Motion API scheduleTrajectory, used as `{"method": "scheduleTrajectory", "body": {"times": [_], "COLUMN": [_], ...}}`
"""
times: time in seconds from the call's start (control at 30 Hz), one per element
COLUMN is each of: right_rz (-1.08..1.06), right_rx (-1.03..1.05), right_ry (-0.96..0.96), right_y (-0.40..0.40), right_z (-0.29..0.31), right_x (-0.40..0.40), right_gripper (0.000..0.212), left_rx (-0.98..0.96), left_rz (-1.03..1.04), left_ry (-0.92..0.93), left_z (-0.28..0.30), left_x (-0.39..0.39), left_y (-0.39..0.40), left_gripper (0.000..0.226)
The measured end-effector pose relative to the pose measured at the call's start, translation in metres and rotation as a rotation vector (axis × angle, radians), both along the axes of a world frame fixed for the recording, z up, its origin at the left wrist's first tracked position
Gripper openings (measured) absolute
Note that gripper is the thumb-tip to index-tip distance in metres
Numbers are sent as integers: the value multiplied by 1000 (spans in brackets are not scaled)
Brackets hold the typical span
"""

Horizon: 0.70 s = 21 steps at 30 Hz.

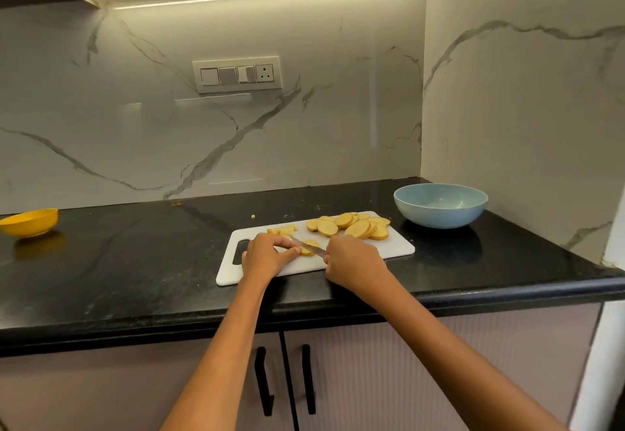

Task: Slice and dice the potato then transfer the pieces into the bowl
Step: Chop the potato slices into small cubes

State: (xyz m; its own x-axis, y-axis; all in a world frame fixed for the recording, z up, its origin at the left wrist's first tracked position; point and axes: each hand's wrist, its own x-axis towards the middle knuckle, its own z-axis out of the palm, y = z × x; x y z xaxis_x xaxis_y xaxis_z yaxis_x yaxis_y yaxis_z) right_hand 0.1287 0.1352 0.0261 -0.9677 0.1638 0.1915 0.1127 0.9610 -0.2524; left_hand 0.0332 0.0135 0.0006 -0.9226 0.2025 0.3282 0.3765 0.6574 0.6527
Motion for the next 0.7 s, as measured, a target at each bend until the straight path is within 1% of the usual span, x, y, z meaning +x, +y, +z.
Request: {"method": "scheduleTrajectory", "body": {"times": [0.07, 0.23, 0.33, 0.4, 0.47, 0.57, 0.63, 0.7], "right_rz": [19, 70, 76, 64, 43, -5, -22, -8], "right_rx": [32, 276, 323, 277, 182, -39, -122, -133], "right_ry": [-15, 19, 32, 20, 9, 34, 74, 81], "right_y": [-4, -12, -9, -5, -2, 6, 11, 10], "right_z": [2, -7, -9, -7, -6, -10, -14, -16], "right_x": [-4, 11, 17, 12, 3, -4, -3, -1], "right_gripper": [20, 24, 22, 22, 22, 23, 28, 28], "left_rx": [-6, 16, 25, 30, 38, 40, 105, 177], "left_rz": [10, 12, 20, 22, 18, 16, 17, 28], "left_ry": [3, 1, 12, 12, 10, 12, 23, 39], "left_z": [0, -2, -2, -3, -5, -7, -8, -7], "left_x": [1, 1, 0, -1, -1, -3, -6, -7], "left_y": [0, 1, 1, 1, 0, -1, 0, 0], "left_gripper": [12, 8, 9, 9, 7, 9, 11, 11]}}
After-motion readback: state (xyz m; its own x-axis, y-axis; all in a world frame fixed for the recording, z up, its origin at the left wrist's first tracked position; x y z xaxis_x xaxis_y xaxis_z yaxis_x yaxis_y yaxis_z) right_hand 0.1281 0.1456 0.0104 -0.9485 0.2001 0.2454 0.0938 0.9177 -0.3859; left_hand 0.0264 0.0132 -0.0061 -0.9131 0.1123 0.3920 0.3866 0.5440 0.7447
